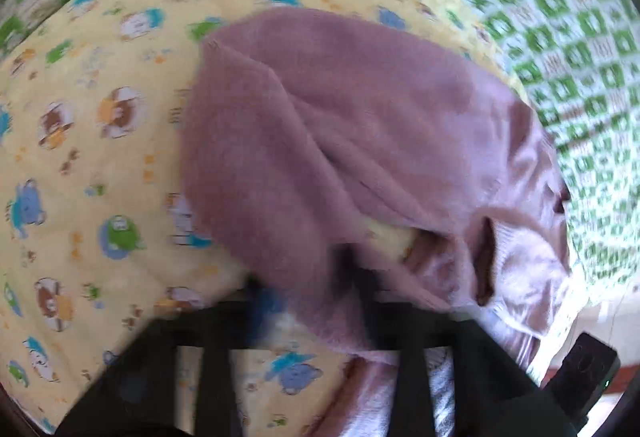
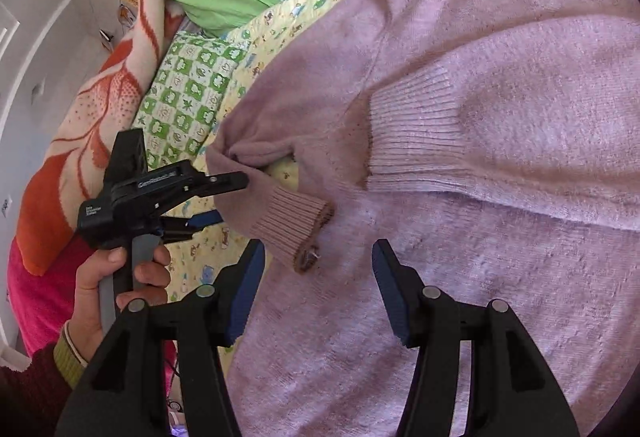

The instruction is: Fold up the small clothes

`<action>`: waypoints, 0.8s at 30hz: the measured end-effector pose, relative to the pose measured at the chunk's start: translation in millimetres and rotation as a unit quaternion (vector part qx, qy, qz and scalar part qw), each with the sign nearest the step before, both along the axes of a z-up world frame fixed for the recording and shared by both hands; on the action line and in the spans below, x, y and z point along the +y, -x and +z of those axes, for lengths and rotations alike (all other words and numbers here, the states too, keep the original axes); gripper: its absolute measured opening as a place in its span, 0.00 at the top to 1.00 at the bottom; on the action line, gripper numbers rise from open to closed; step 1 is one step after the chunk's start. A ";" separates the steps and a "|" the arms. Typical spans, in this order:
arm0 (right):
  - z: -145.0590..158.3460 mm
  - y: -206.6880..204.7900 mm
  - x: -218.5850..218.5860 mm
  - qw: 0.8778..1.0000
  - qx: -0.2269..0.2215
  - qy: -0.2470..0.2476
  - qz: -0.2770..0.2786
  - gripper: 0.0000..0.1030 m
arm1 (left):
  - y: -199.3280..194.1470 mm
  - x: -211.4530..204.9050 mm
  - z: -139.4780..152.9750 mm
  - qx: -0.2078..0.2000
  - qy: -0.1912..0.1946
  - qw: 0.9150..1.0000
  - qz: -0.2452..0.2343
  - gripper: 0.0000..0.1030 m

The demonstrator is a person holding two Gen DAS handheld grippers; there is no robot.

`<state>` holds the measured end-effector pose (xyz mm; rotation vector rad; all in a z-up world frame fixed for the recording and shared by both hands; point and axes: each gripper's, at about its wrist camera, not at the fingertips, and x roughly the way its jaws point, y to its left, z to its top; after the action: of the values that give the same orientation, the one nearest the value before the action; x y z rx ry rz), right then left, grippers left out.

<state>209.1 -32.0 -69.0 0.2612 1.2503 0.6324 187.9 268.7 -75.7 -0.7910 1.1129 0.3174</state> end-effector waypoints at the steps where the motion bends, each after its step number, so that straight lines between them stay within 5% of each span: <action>1: 1.6 -0.4 -2.4 1.000 0.000 0.001 -0.004 0.45 | -2.0 -6.9 8.0 -0.016 -0.004 1.000 -0.007 0.92; 5: 13.4 2.7 -32.8 0.999 -0.013 -0.003 -0.041 0.45 | -13.2 -32.1 50.8 -0.099 0.024 0.994 -0.037 0.93; 13: 49.8 21.5 -115.8 0.988 -0.058 0.003 -0.140 0.45 | -83.3 -117.4 128.9 -0.225 0.106 0.960 -0.128 0.93; 18: 67.7 29.3 -164.9 0.977 -0.084 0.014 -0.196 0.45 | -128.0 -177.4 111.9 -0.211 0.115 0.955 -0.172 0.93; 24: 69.5 36.1 -208.5 0.965 -0.084 0.026 -0.247 0.45 | -177.4 -234.6 37.7 -0.128 0.087 0.963 -0.219 0.93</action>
<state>173.0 -240.5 0.5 0.4485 0.9849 0.1845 365.4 34.1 -38.0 -0.6931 1.0452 -0.2520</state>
